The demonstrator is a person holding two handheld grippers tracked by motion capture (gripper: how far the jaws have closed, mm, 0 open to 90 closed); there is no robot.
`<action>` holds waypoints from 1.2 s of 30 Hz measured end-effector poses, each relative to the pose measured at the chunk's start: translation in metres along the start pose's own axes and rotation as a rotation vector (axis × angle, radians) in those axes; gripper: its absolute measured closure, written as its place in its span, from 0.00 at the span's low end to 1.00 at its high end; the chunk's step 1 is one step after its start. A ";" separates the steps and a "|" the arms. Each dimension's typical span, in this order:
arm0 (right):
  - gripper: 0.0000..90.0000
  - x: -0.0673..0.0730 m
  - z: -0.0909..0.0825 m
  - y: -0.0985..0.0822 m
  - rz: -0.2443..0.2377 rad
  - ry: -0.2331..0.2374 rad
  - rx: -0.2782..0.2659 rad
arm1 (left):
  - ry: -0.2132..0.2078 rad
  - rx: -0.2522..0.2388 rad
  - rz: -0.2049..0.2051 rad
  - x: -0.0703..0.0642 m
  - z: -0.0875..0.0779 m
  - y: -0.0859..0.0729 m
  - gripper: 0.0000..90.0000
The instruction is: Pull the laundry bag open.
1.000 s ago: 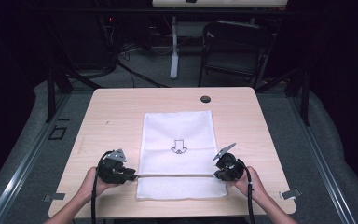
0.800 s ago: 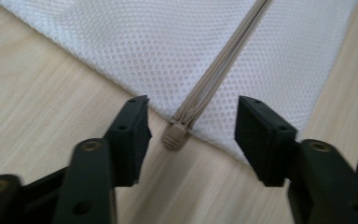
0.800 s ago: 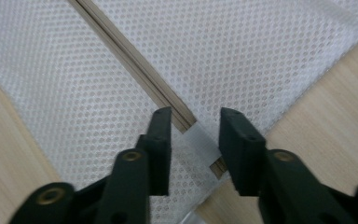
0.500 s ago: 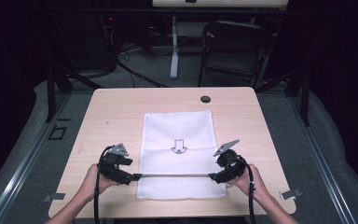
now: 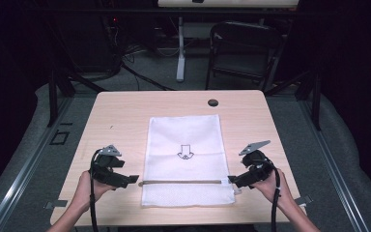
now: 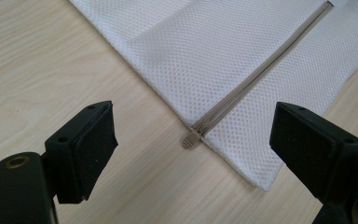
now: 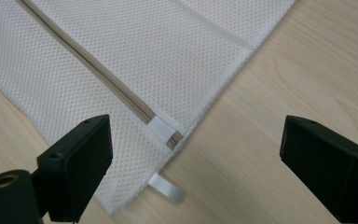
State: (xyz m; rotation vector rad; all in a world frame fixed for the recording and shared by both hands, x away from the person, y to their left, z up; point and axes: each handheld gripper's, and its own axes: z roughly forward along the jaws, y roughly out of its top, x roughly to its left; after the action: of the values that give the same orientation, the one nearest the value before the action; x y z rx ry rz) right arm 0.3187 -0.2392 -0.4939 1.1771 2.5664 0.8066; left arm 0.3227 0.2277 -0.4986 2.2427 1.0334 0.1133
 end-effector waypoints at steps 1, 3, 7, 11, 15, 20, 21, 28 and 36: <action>0.09 -0.003 -0.004 -0.004 0.008 -0.002 -0.004 | 0.002 0.000 -0.012 0.000 -0.001 -0.001 0.16; 0.08 -0.007 -0.009 -0.012 0.013 0.004 -0.008 | 0.031 -0.013 -0.038 0.001 -0.004 -0.004 0.14; 0.06 -0.015 -0.019 -0.028 0.057 -0.010 -0.010 | 0.070 -0.025 -0.098 0.004 -0.009 -0.010 0.13; 0.04 -0.023 -0.028 -0.046 0.112 -0.012 -0.019 | 0.107 -0.036 -0.153 0.006 -0.013 -0.016 0.10; 0.02 -0.031 -0.034 -0.061 0.142 -0.044 -0.025 | 0.149 -0.039 -0.197 0.006 -0.012 -0.023 0.09; 0.00 -0.042 -0.034 -0.076 0.183 -0.078 -0.002 | 0.161 -0.017 -0.218 0.009 -0.009 -0.028 0.08; 0.00 -0.043 -0.033 -0.079 0.182 -0.084 0.000 | 0.159 -0.011 -0.220 0.010 -0.008 -0.030 0.08; 0.00 -0.049 -0.021 -0.092 0.197 -0.112 0.056 | 0.160 0.061 -0.216 0.015 0.003 -0.039 0.04; 0.00 -0.054 -0.013 -0.099 0.211 -0.140 0.108 | 0.196 0.118 -0.198 0.020 0.013 -0.042 0.00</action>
State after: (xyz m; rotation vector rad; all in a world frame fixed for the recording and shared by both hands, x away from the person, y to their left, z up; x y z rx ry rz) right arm 0.2862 -0.3379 -0.5405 1.5007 2.4272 0.6065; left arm 0.3136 0.2548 -0.5382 2.2527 1.3944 0.1943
